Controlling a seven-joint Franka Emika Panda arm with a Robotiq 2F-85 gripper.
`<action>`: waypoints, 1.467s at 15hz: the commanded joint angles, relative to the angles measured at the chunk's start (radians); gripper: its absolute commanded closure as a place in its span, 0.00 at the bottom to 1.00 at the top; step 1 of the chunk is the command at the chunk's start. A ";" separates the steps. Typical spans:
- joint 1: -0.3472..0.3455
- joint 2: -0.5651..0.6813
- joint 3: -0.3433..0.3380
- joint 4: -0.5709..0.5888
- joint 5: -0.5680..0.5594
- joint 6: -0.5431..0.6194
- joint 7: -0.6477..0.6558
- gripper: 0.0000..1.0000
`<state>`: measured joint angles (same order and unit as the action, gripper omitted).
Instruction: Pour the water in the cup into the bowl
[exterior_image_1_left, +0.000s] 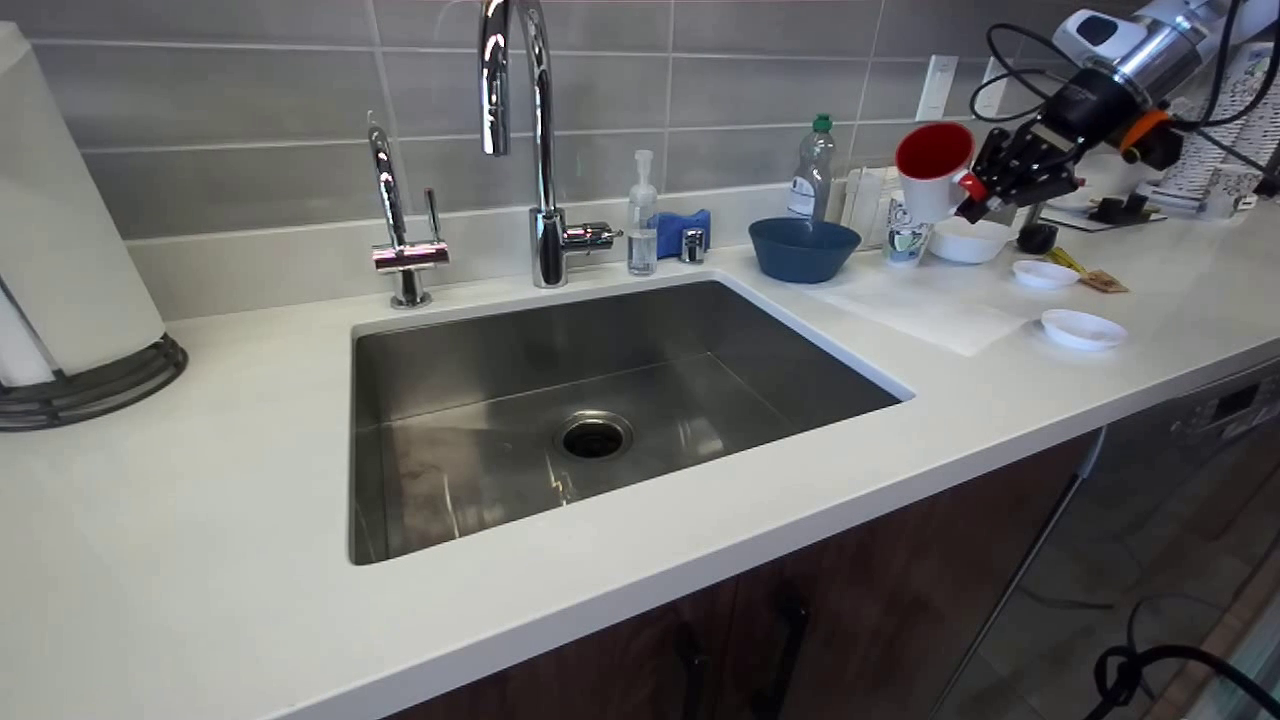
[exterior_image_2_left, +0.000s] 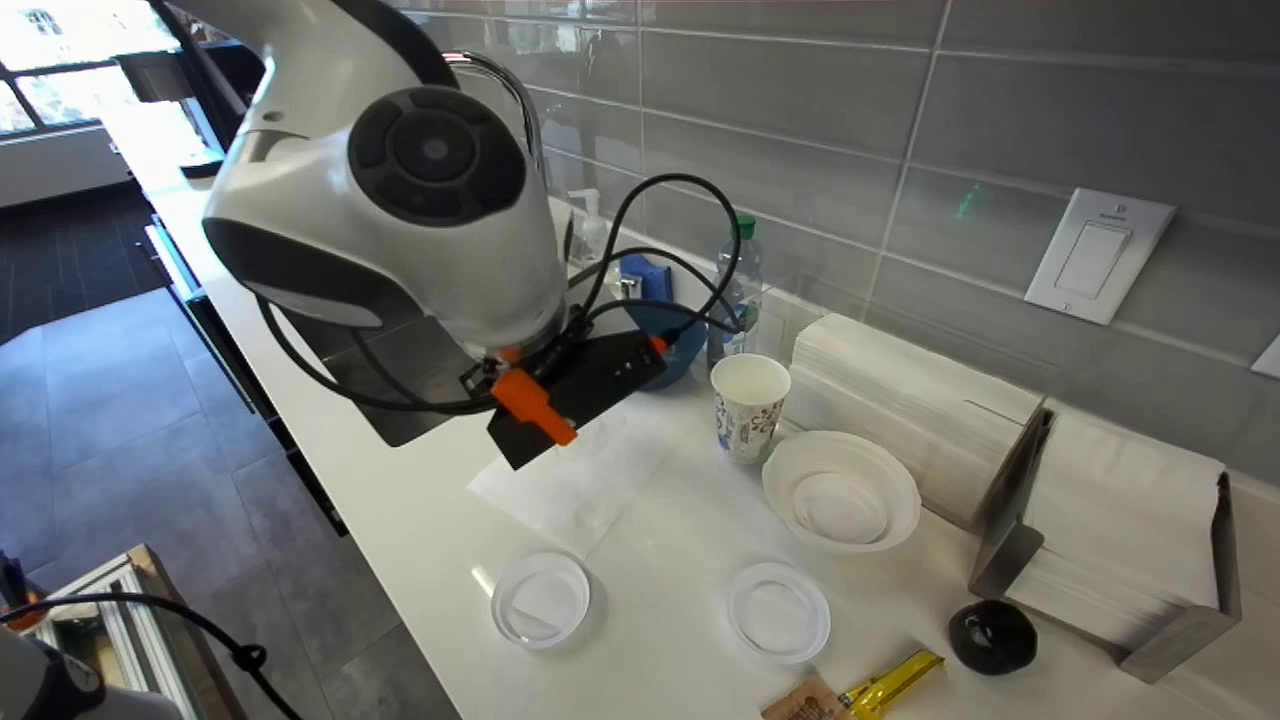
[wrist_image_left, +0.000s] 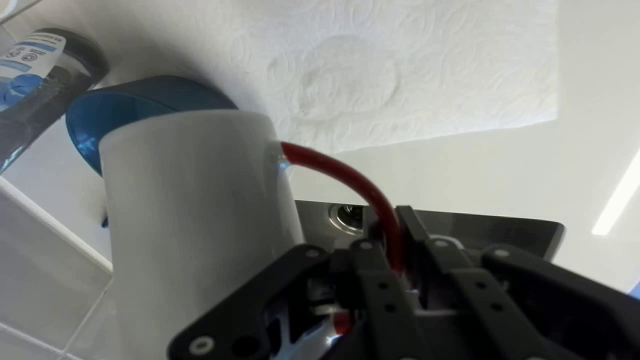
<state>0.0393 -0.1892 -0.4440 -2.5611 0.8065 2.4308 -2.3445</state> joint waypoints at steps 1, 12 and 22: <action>-0.083 0.066 0.023 0.045 0.141 -0.096 -0.128 0.97; -0.212 0.138 0.092 0.049 0.212 -0.184 -0.194 0.88; -0.299 0.217 0.084 0.110 0.192 -0.545 -0.211 0.97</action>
<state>-0.2074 -0.0093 -0.3626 -2.5017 1.0132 2.0259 -2.5375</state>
